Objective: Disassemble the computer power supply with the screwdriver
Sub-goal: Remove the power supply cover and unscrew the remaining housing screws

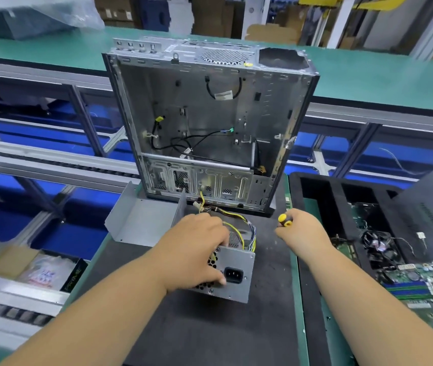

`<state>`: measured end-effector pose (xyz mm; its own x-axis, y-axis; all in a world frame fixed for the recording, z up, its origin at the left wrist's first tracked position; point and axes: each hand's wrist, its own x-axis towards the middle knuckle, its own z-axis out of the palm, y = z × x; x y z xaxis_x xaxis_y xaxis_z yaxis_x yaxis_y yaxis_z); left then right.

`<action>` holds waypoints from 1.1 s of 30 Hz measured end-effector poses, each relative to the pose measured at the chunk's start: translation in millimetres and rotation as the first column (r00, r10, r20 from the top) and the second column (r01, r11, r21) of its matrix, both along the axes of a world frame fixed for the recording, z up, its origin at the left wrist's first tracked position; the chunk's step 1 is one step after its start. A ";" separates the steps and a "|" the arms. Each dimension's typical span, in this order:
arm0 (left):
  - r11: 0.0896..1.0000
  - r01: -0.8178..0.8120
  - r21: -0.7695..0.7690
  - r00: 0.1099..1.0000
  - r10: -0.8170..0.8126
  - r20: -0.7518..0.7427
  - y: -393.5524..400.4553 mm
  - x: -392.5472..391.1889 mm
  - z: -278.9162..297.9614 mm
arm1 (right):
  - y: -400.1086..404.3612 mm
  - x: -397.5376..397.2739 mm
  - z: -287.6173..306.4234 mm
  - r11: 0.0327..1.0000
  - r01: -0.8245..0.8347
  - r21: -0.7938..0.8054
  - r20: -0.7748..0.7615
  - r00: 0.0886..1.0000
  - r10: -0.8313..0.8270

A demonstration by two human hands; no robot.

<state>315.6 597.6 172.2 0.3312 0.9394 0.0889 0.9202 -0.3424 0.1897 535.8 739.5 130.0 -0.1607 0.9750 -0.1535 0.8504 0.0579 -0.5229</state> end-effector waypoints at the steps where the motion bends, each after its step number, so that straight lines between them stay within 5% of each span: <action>1: 0.999 0.018 0.030 0.999 -0.017 -0.038 -0.6 4.9 -2.8 | 0.3 1.2 1.3 1.000 0.012 0.011 0.001 1.000 -0.012; 5: 0.991 0.120 0.059 0.985 -0.111 -0.133 -0.8 29.0 -21.8 | 1.5 10.1 3.7 0.996 0.073 0.040 0.016 0.997 -0.074; 10: 0.960 0.183 -0.211 0.979 -0.198 -0.053 -2.3 50.0 -47.6 | 2.0 23.4 1.2 0.991 0.128 0.046 -0.025 0.992 -0.127; 17: 0.959 0.180 -0.219 0.976 -0.146 0.164 -0.6 41.0 -48.8 | -6.9 0.2 4.1 0.997 0.073 0.020 -0.046 0.996 -0.072; 19: 0.982 0.066 -0.175 0.957 -0.013 0.291 1.7 25.5 -44.9 | -10.2 -11.6 5.9 0.999 0.046 0.029 -0.060 0.997 -0.044; 21: 0.976 -0.214 -0.052 0.916 0.218 0.336 6.3 2.2 -45.9 | -12.8 -23.1 7.8 0.999 0.017 0.037 -0.063 0.998 -0.014; 25: 0.683 -0.724 0.097 0.687 0.703 0.181 24.7 -50.3 -58.3 | -18.1 -43.8 13.2 0.999 -0.015 0.046 -0.069 0.997 0.018; 29: 0.620 -0.742 -0.253 0.623 0.778 0.079 42.5 -80.7 -70.9 | -22.6 -62.9 20.4 0.996 -0.042 0.082 -0.047 0.998 0.046; 33: 0.686 -0.688 -0.238 0.675 0.725 0.136 40.1 -88.8 -69.1 | -23.7 -78.5 27.4 0.990 -0.083 0.118 -0.057 0.994 0.091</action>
